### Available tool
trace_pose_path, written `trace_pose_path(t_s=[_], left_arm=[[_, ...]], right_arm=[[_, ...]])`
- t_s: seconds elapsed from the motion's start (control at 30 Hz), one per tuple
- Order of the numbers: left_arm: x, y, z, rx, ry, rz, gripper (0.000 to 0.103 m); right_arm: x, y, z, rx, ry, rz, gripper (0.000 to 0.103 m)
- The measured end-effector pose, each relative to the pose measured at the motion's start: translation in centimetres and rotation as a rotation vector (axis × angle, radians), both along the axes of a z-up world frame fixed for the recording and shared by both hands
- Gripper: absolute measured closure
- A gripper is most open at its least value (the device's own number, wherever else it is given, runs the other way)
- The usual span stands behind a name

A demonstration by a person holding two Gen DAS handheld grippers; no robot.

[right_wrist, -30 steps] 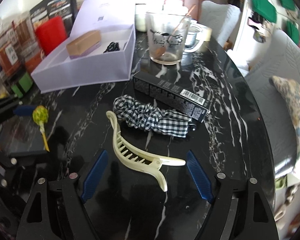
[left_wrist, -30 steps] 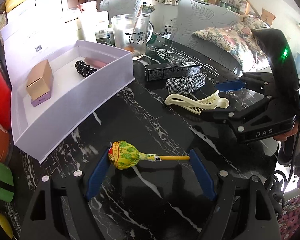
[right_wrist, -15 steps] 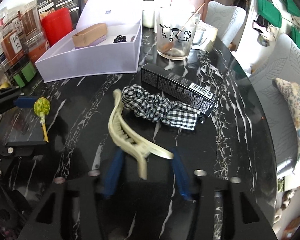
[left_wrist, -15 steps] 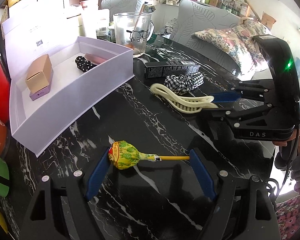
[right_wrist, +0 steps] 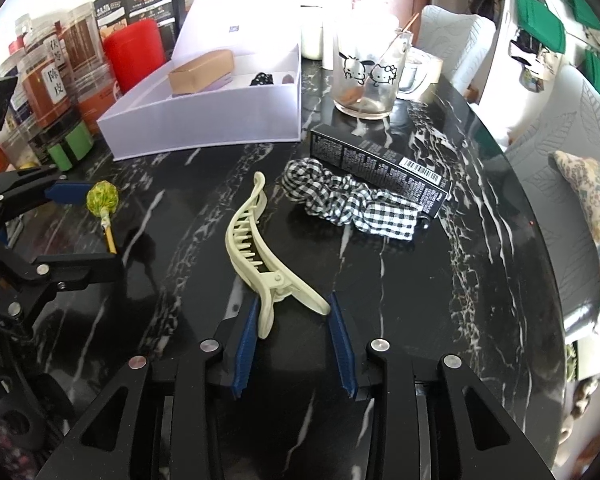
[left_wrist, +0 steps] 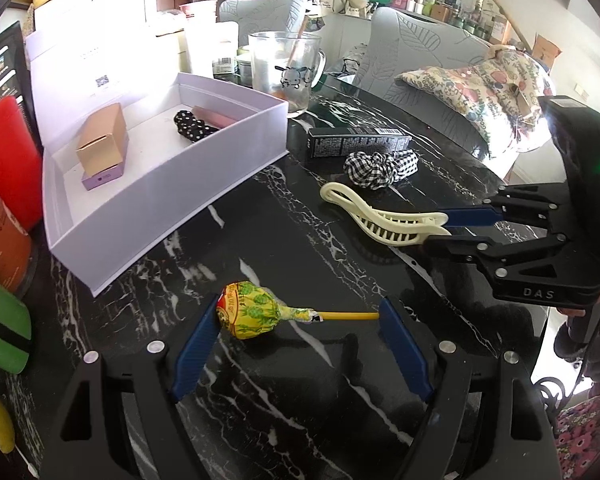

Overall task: Organize rigid objects
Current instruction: 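Carry the lollipop and claw clip with both tools over the lavender box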

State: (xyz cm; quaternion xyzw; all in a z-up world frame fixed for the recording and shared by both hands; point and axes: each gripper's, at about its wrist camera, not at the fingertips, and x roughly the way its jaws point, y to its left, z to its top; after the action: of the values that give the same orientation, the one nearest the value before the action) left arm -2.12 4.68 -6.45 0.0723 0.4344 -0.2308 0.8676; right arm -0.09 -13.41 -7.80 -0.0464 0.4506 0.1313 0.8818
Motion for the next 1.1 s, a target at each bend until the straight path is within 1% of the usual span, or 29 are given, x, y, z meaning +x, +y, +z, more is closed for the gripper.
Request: trace_pose_path(t_s=[0.27, 0.47, 0.63, 0.83, 1.1], left_arm=[[-0.5, 1.0, 0.6, -0.001, -0.017, 0.042, 0.023], [-0.8, 1.9, 1.4, -0.008, -0.033, 0.074, 0.023], [-0.8, 2.5, 2.5, -0.008, -0.06, 0.101, 0.023], [-0.8, 3.4, 3.9, 0.007, -0.096, 0.134, 0.023], [-0.2, 4.4, 5.3, 0.016, -0.119, 0.178, 0.023]], right_arm=[[-1.2, 0.5, 1.7, 0.027, -0.05, -0.005, 0.069], [-1.8, 1.0, 3.6, 0.043, -0.105, 0.0, 0.069], [-1.8, 1.6, 5.0, 0.057, -0.149, 0.012, 0.069], [-1.6, 2.5, 6.0, 0.067, -0.178, 0.036, 0.069], [-1.1, 3.3, 7.2, 0.07, -0.211, 0.059, 0.069]])
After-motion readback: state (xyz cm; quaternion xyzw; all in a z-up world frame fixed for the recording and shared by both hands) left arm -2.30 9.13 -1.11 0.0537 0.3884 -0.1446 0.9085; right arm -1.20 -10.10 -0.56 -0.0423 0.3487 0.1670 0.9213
